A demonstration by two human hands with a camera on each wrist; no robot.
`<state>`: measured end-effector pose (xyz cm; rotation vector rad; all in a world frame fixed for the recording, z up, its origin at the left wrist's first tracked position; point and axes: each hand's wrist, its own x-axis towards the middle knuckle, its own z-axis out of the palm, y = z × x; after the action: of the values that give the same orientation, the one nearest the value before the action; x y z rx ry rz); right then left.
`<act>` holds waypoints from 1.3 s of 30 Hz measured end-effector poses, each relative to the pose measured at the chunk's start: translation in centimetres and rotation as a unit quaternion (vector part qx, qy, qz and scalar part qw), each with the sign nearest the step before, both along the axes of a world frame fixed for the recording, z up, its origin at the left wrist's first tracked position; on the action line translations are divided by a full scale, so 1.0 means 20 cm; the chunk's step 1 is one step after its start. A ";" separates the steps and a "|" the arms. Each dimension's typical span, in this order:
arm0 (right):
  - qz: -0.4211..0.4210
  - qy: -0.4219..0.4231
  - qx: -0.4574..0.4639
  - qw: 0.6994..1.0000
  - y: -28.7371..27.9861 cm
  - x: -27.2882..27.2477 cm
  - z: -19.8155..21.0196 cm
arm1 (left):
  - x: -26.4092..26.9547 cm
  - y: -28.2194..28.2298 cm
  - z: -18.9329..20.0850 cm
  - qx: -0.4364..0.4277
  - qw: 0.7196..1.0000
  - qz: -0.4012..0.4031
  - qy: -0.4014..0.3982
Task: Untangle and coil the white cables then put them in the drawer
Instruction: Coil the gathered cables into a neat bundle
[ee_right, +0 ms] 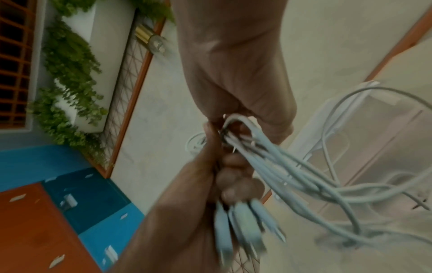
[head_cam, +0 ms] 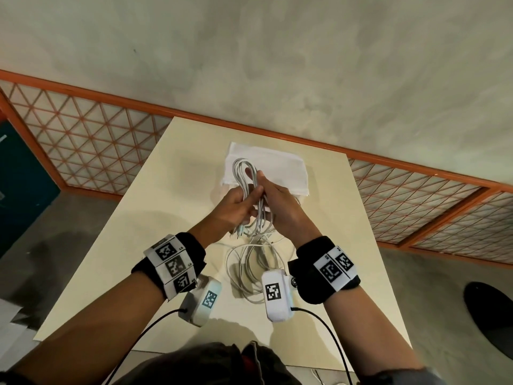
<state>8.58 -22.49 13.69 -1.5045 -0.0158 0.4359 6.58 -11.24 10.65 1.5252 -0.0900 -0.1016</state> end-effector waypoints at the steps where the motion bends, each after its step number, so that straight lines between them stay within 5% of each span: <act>1: 0.015 0.016 0.011 1.000 -0.01 0.00 0.00 | 0.00 0.01 0.00 0.014 1.000 -0.016 -0.015; 5: 0.080 0.041 0.001 0.996 -0.07 0.02 0.02 | -0.03 0.05 0.00 0.036 0.997 -0.059 -0.019; 8: 0.090 -0.086 -0.147 0.981 -0.09 0.04 0.04 | -0.04 0.08 0.04 0.012 0.996 -0.083 0.005; 11: 0.042 -0.201 -0.134 0.970 -0.09 0.03 0.07 | -0.04 0.10 0.08 0.036 0.990 -0.132 0.024; 17: 0.075 -0.356 -0.189 0.912 -0.01 0.04 0.09 | -0.09 0.09 0.10 0.110 0.968 -0.222 0.041; 25: 0.090 -0.395 -0.313 0.859 -0.01 0.10 0.13 | -0.11 0.08 0.13 0.203 0.960 -0.183 -0.060; 31: 0.145 -0.372 -0.377 0.836 -0.01 0.10 0.17 | -0.14 0.07 0.16 0.196 0.963 -0.180 -0.049; 34: 0.144 -0.362 -0.351 0.852 0.00 0.10 0.17 | -0.14 0.07 0.15 0.157 0.971 -0.173 -0.058; 39: 0.085 -0.189 -0.148 0.967 -0.01 0.02 0.10 | -0.07 0.09 0.11 0.004 0.999 -0.042 -0.029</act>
<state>9.05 -22.64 15.69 -1.8720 -0.3971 0.2889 5.09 -9.38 12.86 1.5334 -0.2004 -0.1250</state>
